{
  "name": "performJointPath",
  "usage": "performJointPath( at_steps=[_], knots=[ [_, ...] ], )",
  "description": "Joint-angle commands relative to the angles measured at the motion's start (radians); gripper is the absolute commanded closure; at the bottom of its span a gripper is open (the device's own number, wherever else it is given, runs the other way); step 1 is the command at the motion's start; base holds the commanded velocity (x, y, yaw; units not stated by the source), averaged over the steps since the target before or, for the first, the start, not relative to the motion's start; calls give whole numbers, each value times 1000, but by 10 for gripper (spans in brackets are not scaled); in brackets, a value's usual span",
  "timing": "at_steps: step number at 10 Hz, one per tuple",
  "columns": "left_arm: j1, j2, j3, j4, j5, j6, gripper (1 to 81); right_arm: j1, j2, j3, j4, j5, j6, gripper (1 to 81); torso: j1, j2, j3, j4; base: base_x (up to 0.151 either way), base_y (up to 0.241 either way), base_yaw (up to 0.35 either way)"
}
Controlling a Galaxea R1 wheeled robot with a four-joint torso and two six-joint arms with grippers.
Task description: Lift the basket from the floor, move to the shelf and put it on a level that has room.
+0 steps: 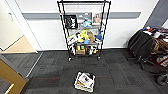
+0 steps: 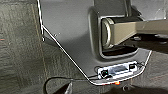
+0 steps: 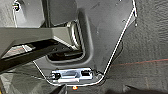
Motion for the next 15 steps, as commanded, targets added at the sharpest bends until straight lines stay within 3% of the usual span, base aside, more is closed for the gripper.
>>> performJointPath(
  at_steps=[1,15],
  knots=[
    [-6,-7,2,-12,81,5,10,-6,-4,9,5,-70,-2,10,0,0,0,0,101,0,0],
    [-2,-10,2,-12,67,4,10,2,-3,-4,0,-70,-4,10,0,0,0,0,127,0,0]
  ],
)
